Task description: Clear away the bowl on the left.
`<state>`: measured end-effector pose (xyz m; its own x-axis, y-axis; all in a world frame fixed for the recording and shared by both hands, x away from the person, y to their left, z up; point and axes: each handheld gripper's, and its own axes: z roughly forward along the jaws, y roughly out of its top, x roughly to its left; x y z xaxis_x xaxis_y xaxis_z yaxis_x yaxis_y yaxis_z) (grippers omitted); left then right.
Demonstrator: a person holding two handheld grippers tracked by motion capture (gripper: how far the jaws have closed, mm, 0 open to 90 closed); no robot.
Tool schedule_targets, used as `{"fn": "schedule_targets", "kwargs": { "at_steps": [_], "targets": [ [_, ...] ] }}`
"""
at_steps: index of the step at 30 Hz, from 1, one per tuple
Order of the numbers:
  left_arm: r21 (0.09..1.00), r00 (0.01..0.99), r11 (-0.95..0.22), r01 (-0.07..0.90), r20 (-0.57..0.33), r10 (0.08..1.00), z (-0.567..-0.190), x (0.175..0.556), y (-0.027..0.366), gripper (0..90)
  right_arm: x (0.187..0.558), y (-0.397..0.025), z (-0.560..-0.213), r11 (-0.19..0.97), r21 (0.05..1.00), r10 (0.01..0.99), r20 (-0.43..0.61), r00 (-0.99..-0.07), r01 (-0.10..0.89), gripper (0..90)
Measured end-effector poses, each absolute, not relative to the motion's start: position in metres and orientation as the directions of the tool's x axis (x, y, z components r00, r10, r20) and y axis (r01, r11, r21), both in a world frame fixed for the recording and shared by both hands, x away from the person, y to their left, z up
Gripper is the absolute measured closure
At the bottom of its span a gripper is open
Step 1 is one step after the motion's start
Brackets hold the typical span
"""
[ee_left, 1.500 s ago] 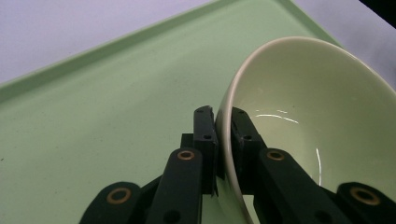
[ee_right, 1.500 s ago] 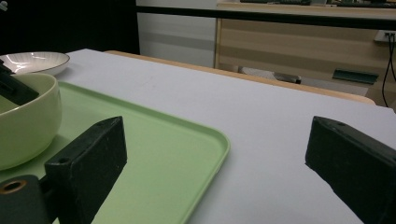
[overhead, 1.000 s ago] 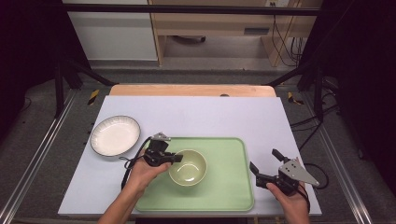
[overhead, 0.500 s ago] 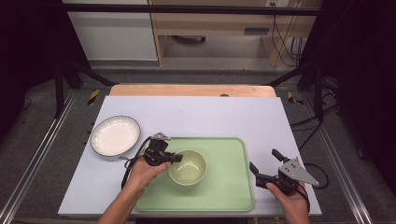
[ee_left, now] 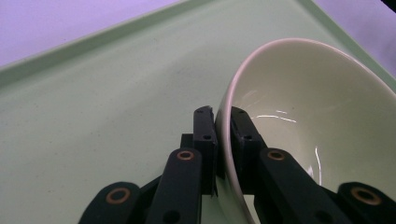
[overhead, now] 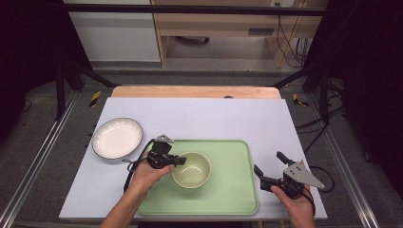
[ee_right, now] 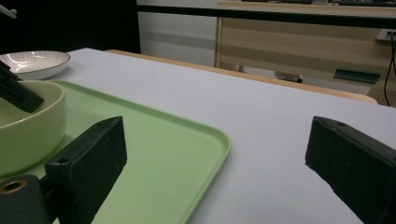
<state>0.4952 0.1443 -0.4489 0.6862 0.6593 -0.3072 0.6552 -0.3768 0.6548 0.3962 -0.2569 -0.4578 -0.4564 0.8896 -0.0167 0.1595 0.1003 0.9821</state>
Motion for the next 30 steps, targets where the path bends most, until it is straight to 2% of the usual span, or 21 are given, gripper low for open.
{"fn": "schedule_targets", "kwargs": {
  "at_steps": [21,30],
  "targets": [
    [0.662,0.702,-0.4,0.634,-0.277,0.656,-0.448,0.494,0.144,82.4,0.396,-0.257,-0.458,0.107,0.982,0.888,-0.024,-0.459,0.156,5.5],
    [0.729,0.736,-0.395,0.559,-0.217,0.642,-0.437,0.489,0.147,52.1,0.396,-0.257,-0.457,0.107,0.982,0.888,-0.024,-0.459,0.157,5.3]
  ]
}}
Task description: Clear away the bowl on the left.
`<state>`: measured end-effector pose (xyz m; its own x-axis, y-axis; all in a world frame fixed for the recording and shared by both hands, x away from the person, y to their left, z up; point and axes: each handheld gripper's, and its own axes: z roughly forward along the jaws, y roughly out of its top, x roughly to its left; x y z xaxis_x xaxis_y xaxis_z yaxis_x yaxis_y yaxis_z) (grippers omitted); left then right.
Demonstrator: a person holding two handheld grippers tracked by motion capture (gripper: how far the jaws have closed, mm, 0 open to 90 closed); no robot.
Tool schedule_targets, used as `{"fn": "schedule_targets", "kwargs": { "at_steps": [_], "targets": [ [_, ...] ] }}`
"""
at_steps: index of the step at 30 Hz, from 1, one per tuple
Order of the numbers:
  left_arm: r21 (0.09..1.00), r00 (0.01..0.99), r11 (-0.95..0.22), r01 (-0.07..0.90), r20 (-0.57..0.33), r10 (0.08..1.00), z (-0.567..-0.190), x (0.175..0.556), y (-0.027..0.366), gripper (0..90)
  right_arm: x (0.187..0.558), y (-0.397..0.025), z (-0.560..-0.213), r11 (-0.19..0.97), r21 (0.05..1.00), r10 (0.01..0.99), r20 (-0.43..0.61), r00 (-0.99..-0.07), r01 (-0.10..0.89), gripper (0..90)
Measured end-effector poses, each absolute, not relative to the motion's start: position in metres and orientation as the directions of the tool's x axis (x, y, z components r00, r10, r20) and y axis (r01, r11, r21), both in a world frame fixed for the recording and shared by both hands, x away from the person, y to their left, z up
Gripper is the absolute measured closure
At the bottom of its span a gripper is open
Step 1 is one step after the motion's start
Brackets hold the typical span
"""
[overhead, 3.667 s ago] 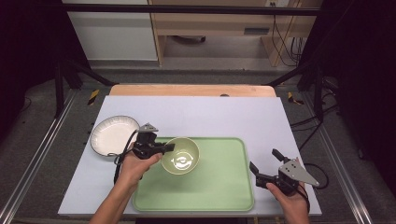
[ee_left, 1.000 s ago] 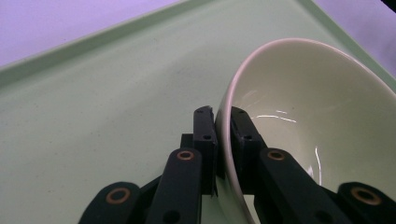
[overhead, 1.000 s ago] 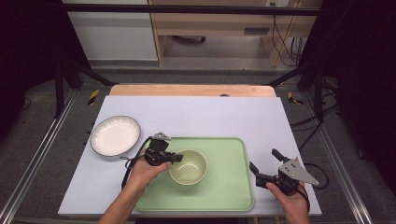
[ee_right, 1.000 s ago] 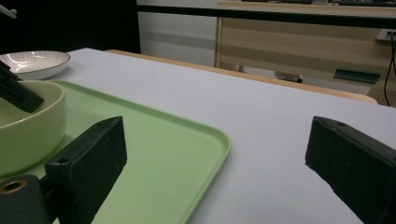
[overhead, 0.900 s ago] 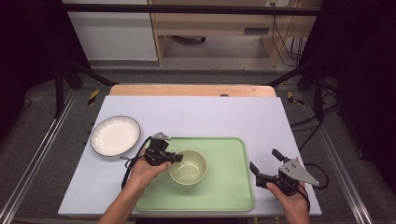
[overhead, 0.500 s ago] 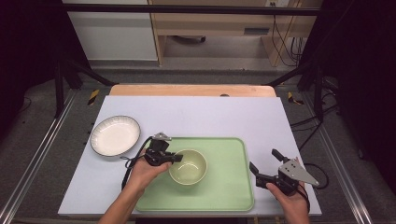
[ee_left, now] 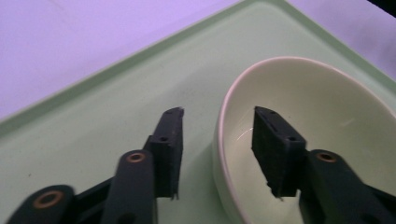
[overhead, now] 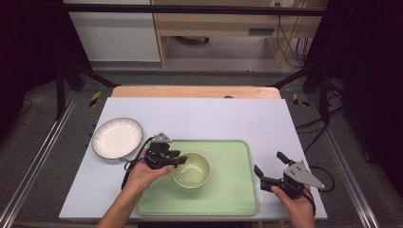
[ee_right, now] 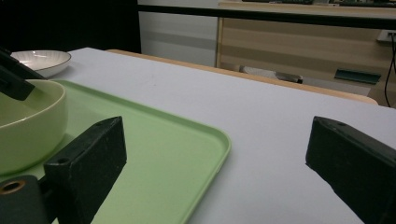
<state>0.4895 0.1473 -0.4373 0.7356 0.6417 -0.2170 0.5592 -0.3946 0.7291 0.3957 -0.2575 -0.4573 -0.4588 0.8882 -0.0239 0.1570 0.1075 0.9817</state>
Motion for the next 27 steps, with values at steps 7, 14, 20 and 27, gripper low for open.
{"fn": "schedule_targets", "kwargs": {
  "at_steps": [7,14,20,27],
  "targets": [
    [0.791,0.767,-0.377,0.482,-0.173,0.618,-0.431,0.485,0.149,29.5,0.395,-0.258,-0.457,0.103,0.982,0.889,-0.02,-0.457,0.158,5.2],
    [0.848,0.835,-0.379,0.371,-0.126,0.536,-0.424,0.476,0.157,13.2,0.395,-0.259,-0.457,0.1,0.983,0.89,-0.019,-0.455,0.154,5.2],
    [0.882,0.827,-0.336,0.33,-0.098,0.554,-0.419,0.469,0.175,11.4,0.394,-0.259,-0.456,0.096,0.984,0.891,-0.016,-0.455,0.153,4.8],
    [0.906,0.799,-0.295,0.305,-0.075,0.597,-0.41,0.464,0.198,9.1,0.395,-0.259,-0.456,0.096,0.986,0.884,-0.02,-0.466,0.139,3.7]
  ]
}}
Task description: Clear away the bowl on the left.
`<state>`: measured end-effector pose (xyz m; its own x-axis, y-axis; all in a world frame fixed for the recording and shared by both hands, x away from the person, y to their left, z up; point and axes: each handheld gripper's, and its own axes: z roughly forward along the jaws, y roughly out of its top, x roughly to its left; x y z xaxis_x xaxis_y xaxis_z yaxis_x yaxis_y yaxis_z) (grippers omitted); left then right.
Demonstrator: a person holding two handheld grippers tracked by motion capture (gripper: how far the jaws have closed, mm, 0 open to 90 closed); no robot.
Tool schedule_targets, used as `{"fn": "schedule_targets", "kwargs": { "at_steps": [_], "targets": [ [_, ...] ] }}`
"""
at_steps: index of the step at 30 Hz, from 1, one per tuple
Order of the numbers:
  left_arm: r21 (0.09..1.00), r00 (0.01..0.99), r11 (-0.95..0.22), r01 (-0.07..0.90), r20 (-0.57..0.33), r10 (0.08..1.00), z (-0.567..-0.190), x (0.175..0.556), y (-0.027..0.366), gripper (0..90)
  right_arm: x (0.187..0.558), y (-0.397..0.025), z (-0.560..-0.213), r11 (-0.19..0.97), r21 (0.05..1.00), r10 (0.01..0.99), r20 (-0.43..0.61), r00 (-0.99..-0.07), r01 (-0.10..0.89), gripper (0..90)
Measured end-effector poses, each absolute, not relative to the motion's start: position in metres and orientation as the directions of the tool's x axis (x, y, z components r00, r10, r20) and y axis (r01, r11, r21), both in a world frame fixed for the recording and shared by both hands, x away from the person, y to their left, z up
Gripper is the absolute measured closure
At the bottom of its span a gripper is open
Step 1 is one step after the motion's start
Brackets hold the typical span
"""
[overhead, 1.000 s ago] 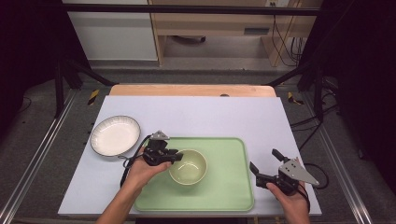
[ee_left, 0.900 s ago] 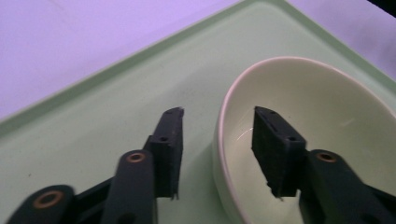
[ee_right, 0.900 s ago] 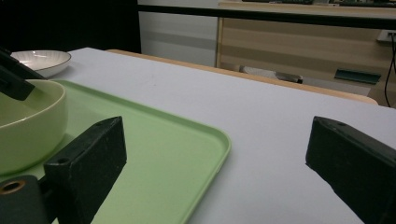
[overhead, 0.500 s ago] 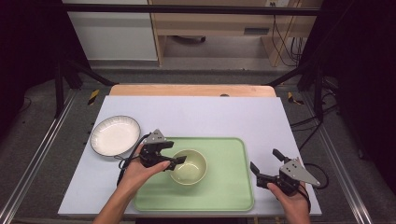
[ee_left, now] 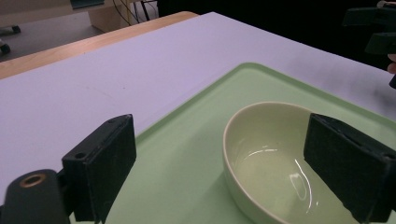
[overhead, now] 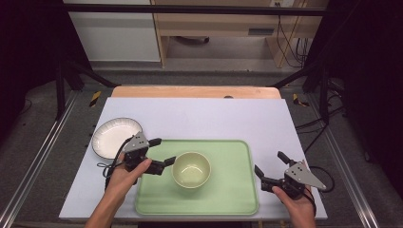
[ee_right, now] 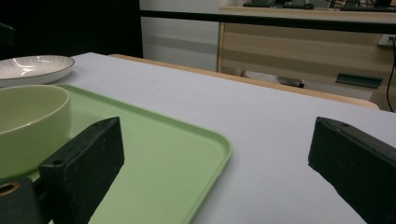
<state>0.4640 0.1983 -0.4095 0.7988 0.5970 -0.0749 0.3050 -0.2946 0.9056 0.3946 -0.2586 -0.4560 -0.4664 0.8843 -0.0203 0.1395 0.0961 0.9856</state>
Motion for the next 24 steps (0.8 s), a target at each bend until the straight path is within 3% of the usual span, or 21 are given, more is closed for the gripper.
{"fn": "schedule_targets", "kwargs": {
  "at_steps": [12,24],
  "targets": [
    [0.935,0.779,-0.215,0.283,-0.094,0.62,-0.404,0.462,0.228,3.4,0.393,-0.259,-0.455,0.092,0.988,0.881,-0.024,-0.472,0.122,2.3],
    [0.942,0.743,-0.18,0.282,-0.096,0.662,-0.403,0.461,0.253,3.4,0.393,-0.259,-0.454,0.095,0.988,0.88,-0.028,-0.475,0.118,1.9]
  ]
}}
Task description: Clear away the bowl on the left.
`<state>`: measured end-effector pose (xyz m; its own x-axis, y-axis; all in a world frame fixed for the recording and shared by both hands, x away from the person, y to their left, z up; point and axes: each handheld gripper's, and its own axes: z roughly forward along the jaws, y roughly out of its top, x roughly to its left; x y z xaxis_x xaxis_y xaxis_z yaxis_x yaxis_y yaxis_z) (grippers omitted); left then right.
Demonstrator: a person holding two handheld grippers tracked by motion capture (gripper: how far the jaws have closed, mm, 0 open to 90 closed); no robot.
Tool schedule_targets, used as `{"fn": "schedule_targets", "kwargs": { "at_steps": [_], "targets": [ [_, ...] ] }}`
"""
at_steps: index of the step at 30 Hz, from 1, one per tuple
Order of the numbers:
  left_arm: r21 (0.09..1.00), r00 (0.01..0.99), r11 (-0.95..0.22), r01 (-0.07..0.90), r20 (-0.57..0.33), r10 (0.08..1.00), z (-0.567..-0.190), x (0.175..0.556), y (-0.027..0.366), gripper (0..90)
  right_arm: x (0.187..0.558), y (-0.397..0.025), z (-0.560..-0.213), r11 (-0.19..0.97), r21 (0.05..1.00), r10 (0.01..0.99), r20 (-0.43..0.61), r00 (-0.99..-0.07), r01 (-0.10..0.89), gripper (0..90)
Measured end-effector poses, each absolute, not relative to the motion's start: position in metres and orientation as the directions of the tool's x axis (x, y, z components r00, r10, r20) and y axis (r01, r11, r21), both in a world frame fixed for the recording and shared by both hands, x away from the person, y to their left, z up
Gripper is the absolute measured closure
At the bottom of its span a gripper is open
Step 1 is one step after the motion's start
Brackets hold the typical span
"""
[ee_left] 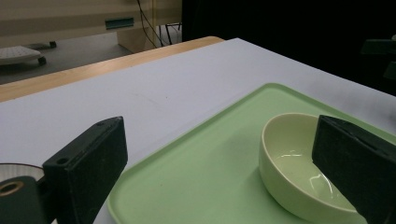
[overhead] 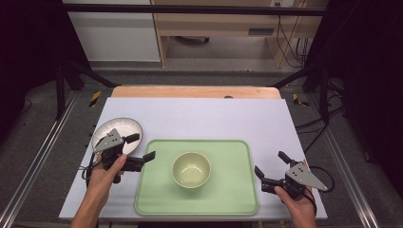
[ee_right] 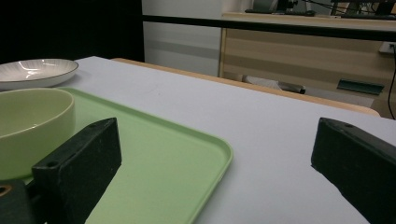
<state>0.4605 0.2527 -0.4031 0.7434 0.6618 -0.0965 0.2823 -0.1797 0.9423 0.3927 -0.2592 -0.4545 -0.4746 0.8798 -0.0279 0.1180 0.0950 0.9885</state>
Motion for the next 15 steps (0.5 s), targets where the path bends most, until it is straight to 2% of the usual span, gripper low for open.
{"fn": "schedule_targets", "kwargs": {
  "at_steps": [15],
  "targets": [
    [0.953,0.724,-0.159,0.259,-0.082,0.685,-0.407,0.459,0.276,3.4,0.393,-0.26,-0.454,0.097,0.989,0.88,-0.032,-0.473,0.115,1.9]
  ]
}}
